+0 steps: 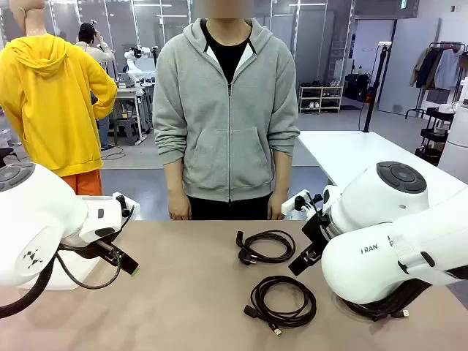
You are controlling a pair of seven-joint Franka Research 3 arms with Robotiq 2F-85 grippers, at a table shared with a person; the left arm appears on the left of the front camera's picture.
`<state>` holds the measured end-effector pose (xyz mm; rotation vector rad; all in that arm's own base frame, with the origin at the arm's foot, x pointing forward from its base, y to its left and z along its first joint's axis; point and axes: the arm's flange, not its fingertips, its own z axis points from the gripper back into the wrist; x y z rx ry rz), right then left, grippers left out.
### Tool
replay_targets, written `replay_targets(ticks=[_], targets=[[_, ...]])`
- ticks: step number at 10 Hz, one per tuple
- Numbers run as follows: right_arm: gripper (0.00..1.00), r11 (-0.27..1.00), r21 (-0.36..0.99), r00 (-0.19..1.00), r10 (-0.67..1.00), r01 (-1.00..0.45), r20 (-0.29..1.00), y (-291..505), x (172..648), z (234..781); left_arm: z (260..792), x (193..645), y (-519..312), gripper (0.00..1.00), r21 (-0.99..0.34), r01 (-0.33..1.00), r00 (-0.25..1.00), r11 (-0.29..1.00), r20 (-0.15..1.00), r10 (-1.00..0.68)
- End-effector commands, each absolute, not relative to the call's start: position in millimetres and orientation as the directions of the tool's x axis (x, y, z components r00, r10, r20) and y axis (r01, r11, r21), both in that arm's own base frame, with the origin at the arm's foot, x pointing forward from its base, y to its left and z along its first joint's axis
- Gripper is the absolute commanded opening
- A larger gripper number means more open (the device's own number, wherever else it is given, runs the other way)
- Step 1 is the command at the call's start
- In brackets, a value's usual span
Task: Organize and store the cables.
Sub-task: Place the Power Cable into the Organizing box.
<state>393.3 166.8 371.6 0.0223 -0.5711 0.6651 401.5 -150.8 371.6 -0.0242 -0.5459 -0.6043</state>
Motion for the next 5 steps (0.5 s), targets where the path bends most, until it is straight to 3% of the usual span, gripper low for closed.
replay_targets(ticks=[1,5], targets=[[1.00,0.792,-0.159,0.640,0.577,-0.589,0.508,166.8,393.3,371.6,371.6,401.4,-151.0,1.00,0.134,0.546,0.686,0.827,0.494,-0.534],[1.00,0.792,-0.159,0.640,0.577,-0.589,0.508,166.8,393.3,371.6,371.6,401.4,-151.0,1.00,0.134,0.546,0.686,0.827,0.494,-0.534]])
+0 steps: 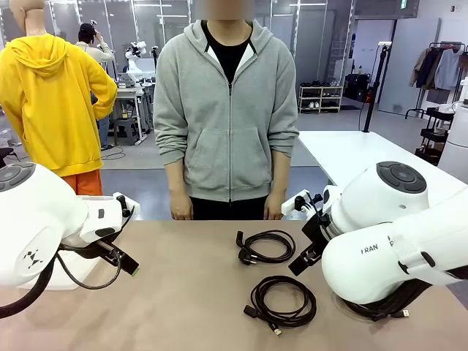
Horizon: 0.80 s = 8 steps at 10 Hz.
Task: Organize and store the cables.
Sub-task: Place the Power Cable into the Organizing box.
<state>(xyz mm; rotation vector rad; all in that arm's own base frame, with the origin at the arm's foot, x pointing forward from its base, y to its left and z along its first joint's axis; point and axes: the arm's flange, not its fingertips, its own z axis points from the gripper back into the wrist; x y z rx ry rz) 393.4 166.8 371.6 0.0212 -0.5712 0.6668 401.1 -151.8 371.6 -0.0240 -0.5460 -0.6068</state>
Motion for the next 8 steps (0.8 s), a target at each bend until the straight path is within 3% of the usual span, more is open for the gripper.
replay_targets(ticks=[1,5,8], targets=[[1.00,0.792,-0.159,0.640,0.577,-0.589,0.508,166.8,393.3,371.6,371.6,401.4,-151.0,1.00,0.134,0.546,0.686,0.827,0.494,-0.534],[1.00,0.791,-0.160,0.639,0.579,-0.590,0.507,166.7,393.4,371.6,371.6,401.4,-151.0,1.00,0.134,0.546,0.686,0.827,0.494,-0.534],[1.00,0.745,-0.207,0.571,0.631,-0.634,0.525,118.5,396.9,443.3,416.0,402.5,-120.3,1.00,0.137,0.595,0.666,0.792,0.467,-0.581]])
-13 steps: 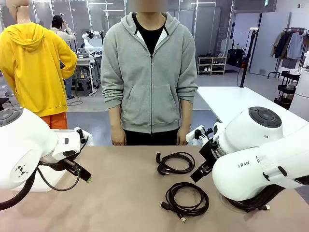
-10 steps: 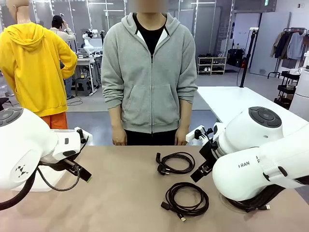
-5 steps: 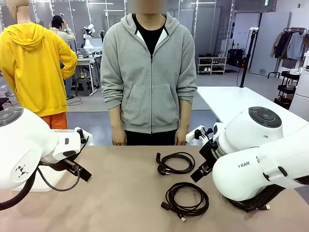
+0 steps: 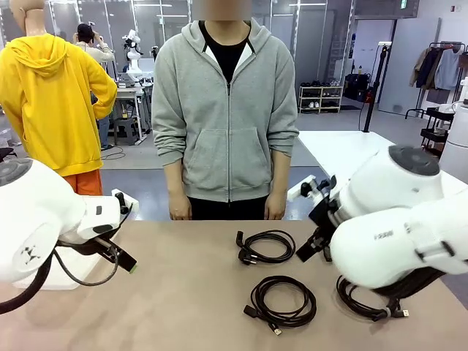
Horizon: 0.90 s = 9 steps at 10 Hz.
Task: Organize and store the cables.
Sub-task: Place the Power Cable into the Organizing box.
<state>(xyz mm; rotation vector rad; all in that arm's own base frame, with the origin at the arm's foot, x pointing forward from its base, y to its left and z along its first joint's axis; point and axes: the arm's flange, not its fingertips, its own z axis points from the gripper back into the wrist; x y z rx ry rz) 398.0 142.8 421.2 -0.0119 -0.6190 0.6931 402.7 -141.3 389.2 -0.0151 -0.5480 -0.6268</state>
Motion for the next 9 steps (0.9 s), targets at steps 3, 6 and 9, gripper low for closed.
replay_targets(ticks=[3,6,9], targets=[[1.00,0.626,-0.133,0.447,0.674,-0.769,0.588,46.4,369.3,497.4,479.4,373.5,-62.7,1.00,0.008,0.710,0.587,0.704,0.547,-0.597],[1.00,0.578,-0.066,0.360,0.589,-0.813,0.723,-40.3,319.3,518.5,518.4,325.1,26.7,1.00,-0.090,0.750,0.521,0.655,0.690,-0.502],[1.00,0.644,-0.038,0.332,0.443,-0.764,0.833,-113.8,274.8,516.5,533.8,291.6,87.1,1.00,-0.052,0.701,0.456,0.711,0.799,-0.391]])
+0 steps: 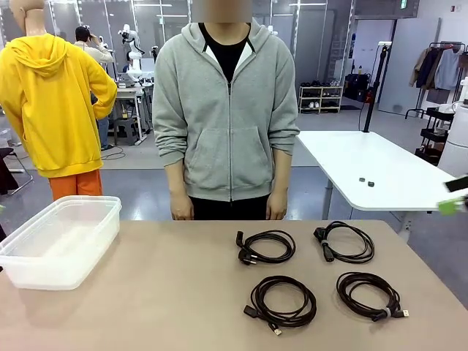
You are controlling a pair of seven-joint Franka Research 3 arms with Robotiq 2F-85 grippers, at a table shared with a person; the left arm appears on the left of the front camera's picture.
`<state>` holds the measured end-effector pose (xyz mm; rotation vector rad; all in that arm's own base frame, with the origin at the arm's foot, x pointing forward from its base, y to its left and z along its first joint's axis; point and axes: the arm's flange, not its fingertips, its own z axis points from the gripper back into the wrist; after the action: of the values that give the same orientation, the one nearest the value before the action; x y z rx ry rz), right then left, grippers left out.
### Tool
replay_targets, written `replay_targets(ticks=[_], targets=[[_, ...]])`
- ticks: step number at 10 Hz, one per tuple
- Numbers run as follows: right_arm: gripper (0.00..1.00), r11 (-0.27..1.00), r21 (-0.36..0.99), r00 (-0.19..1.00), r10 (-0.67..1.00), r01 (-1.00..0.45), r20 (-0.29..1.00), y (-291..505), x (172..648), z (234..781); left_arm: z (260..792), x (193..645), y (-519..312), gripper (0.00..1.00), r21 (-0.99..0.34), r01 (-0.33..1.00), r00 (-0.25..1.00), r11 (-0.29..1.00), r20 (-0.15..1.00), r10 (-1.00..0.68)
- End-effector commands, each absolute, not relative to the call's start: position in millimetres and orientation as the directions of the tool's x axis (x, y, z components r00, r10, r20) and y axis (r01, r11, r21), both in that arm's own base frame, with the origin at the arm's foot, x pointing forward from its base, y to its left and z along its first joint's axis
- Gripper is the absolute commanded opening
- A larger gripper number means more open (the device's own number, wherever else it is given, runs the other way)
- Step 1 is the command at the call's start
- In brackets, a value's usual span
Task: Organize and store the cables.
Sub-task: Place the Power Cable into the Organizing box.
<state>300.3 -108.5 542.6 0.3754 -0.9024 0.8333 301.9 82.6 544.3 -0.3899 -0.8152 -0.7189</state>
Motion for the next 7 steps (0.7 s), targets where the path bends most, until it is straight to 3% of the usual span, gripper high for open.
replay_targets(ticks=[1,5,7], targets=[[1.00,0.678,-0.025,0.335,0.395,-0.735,0.856,-132.2,262.6,514.5,535.1,284.6,103.7,1.00,-0.060,0.675,0.453,0.735,0.820,-0.349],[1.00,0.752,0.037,0.405,0.312,-0.658,0.859,-158.1,256.6,502.7,526.4,292.6,112.4,1.00,-0.112,0.619,0.493,0.777,0.826,-0.274],[1.00,0.742,0.022,0.406,0.341,-0.670,0.848,-180.3,262.3,531.3,548.4,283.1,131.7,1.00,-0.091,0.618,0.486,0.781,0.825,-0.289]])
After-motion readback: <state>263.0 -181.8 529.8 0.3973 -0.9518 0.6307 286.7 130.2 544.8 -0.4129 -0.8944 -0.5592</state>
